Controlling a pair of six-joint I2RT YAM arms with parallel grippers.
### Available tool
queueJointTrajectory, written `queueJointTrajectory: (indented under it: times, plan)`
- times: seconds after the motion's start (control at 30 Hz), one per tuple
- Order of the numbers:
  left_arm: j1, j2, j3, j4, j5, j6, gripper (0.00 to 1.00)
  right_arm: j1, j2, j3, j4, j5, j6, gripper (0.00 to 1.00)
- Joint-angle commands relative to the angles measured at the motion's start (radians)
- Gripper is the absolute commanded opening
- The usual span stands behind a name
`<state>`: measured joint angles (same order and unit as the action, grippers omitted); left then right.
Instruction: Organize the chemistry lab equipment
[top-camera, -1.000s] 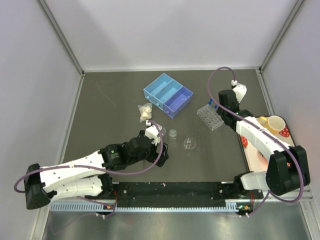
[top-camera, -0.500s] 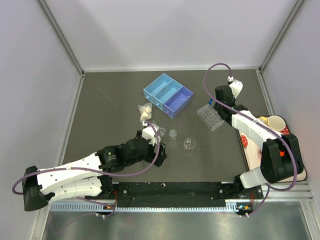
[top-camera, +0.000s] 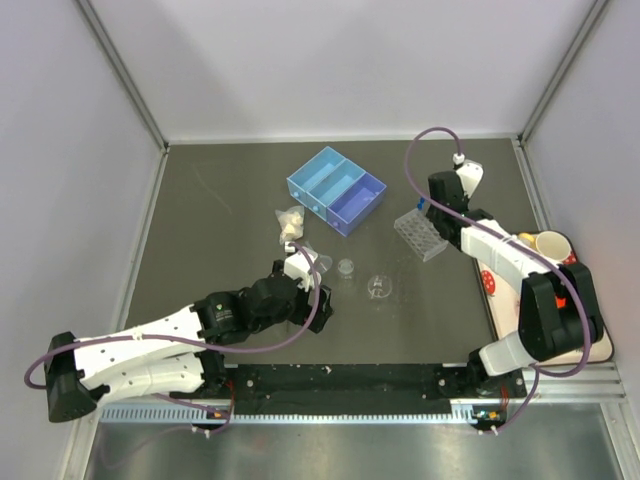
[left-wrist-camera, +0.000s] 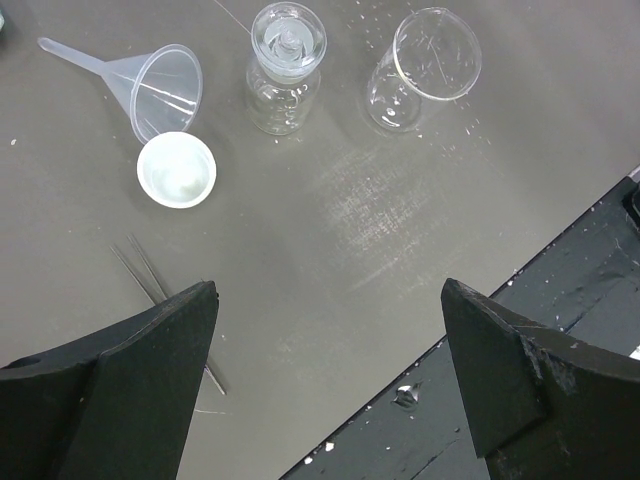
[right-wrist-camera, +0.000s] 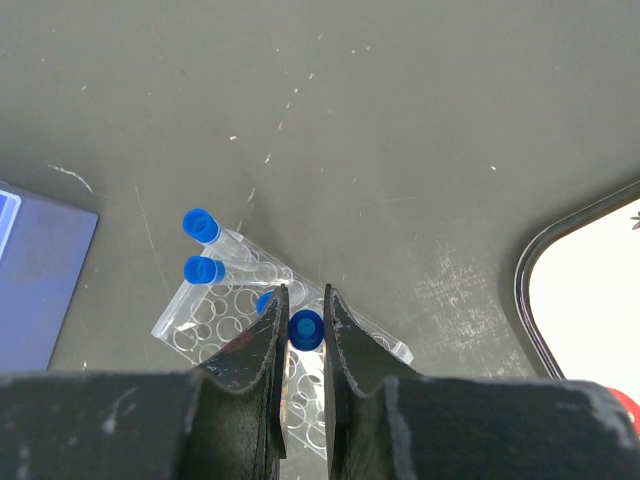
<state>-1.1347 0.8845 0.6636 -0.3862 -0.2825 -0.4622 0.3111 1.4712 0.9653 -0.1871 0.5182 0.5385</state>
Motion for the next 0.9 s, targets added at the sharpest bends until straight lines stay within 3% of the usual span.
queueJointTrajectory:
  times: [0.0, 0.87]
  plan:
    - [-0.005, 0.007, 0.014, 0.044, -0.021, 0.019, 0.99, -0.009, 0.020, 0.032, 0.040, 0.028, -0.015, 0.00]
    - [-0.005, 0.027, 0.016, 0.046, -0.026, 0.025, 0.99, -0.009, 0.092, -0.011, 0.075, 0.017, -0.006, 0.00]
